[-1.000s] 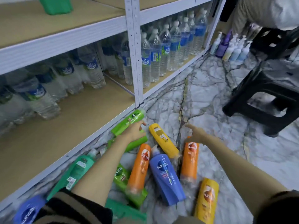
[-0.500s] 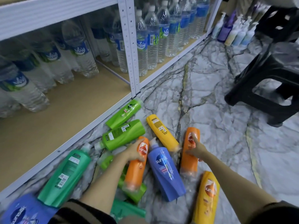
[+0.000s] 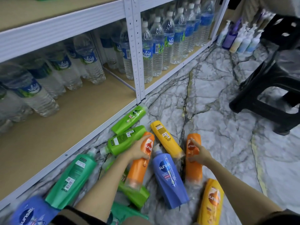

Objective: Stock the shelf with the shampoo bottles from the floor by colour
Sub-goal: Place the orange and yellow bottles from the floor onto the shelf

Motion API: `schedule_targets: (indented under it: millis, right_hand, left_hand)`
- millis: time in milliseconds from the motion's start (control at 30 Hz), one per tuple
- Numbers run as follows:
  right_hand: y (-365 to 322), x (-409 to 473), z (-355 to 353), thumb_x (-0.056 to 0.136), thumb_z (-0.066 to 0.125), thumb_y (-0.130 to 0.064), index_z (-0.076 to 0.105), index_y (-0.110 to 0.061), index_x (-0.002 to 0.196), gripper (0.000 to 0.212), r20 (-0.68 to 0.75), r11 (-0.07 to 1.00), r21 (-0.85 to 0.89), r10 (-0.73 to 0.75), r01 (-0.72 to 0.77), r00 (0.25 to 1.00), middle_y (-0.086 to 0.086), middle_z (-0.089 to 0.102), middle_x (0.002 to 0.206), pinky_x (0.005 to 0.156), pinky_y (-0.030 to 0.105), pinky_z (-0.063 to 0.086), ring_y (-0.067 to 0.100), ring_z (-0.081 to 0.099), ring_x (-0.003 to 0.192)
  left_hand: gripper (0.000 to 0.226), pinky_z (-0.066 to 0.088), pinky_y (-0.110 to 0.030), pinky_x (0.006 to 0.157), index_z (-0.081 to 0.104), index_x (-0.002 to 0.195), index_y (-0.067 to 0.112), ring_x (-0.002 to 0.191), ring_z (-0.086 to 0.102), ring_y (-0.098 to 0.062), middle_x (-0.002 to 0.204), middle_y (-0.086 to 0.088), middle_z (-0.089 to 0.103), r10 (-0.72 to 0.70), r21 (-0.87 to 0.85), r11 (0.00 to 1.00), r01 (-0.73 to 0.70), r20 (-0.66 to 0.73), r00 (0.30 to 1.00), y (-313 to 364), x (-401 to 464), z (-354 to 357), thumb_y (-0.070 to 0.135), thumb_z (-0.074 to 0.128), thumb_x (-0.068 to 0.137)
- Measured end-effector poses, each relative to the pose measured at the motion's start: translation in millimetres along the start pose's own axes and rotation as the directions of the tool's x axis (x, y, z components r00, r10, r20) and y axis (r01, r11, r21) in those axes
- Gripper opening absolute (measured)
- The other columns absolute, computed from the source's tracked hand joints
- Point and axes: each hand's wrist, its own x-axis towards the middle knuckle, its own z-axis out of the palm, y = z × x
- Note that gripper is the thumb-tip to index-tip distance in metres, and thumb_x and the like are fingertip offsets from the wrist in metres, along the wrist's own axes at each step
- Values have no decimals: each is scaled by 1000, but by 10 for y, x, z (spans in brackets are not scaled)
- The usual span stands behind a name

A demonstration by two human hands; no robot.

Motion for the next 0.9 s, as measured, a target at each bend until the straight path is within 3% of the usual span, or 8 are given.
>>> schedule_targets:
  millis: [133, 233, 333, 433, 500, 600, 767, 900]
  right_hand:
    - [-281, -36, -198, 70, 79, -21, 25, -33, 144, 92, -200, 988, -23, -152, 150, 968, 22, 65, 94, 63, 36, 43, 36, 60, 80]
    - [-683, -60, -468, 68, 81, -20, 28, -39, 141, 92, -311, 961, 39, -249, 274, 917, 14, 63, 100, 62, 37, 48, 33, 61, 82]
    - [-1212, -167, -829, 65, 81, -19, 31, -44, 136, 90, -385, 909, 76, -353, 410, 853, 10, 57, 113, 73, 35, 49, 28, 59, 94]
    - [-1853, -422, -1257, 66, 80, -23, 31, -51, 133, 87, -449, 862, 61, -426, 503, 785, 9, 55, 115, 81, 37, 49, 26, 57, 99]
    - [-2300, -662, -1585, 68, 80, -22, 33, -49, 133, 85, -487, 808, 76, -481, 584, 729, 8, 55, 117, 84, 35, 48, 24, 56, 103]
    - [-2978, -1086, -2131, 71, 78, -23, 33, -47, 135, 82, -551, 729, 81, -535, 680, 640, 6, 53, 122, 89, 33, 47, 20, 55, 108]
    - [-4100, -1992, -3083, 76, 73, -24, 31, -50, 134, 76, -566, 630, 12, -635, 776, 525, 3, 52, 117, 85, 27, 47, 15, 55, 103]
    - [-4892, -2765, -3737, 80, 68, -27, 31, -47, 136, 70, -532, 582, -68, -708, 810, 464, 3, 50, 108, 74, 21, 46, 14, 55, 89]
  left_hand:
    - [99, 52, -44, 87, 28, 139, 38, 110, 51, -30, 135, -10, 35, 130, -7, 991, -131, -85, 988, 402, 14, -181, 1, 78, 62]
    - [98, 52, -37, 84, 26, 138, 43, 109, 50, -25, 128, -6, 36, 214, -23, 975, -221, -168, 962, 775, -4, -368, 5, 78, 64]
    - [91, 44, -26, 85, 26, 138, 42, 107, 46, -20, 124, -6, 37, 287, -5, 954, -301, -292, 913, 1261, -163, -681, 7, 74, 69]
    - [82, 35, -3, 76, 30, 134, 46, 102, 44, -13, 119, -3, 36, 338, 13, 930, -368, -425, 840, 1796, -456, -1122, 8, 70, 73]
    - [79, 32, 3, 76, 31, 127, 50, 101, 44, -10, 115, 0, 35, 388, 61, 906, -418, -510, 768, 2197, -708, -1465, 8, 70, 73]
    - [79, 29, 2, 85, 29, 125, 49, 103, 44, -8, 117, 2, 32, 464, 147, 870, -470, -563, 683, 2816, -1160, -2001, 7, 71, 73]
    - [78, 27, 3, 84, 27, 124, 55, 103, 37, 0, 120, 6, 29, 485, 207, 850, -485, -669, 563, 3806, -2041, -2838, 11, 71, 76]
    - [77, 35, -19, 97, 23, 121, 60, 113, 34, -3, 131, 1, 27, 491, 248, 838, -486, -729, 476, 4576, -2896, -3448, 15, 69, 79]
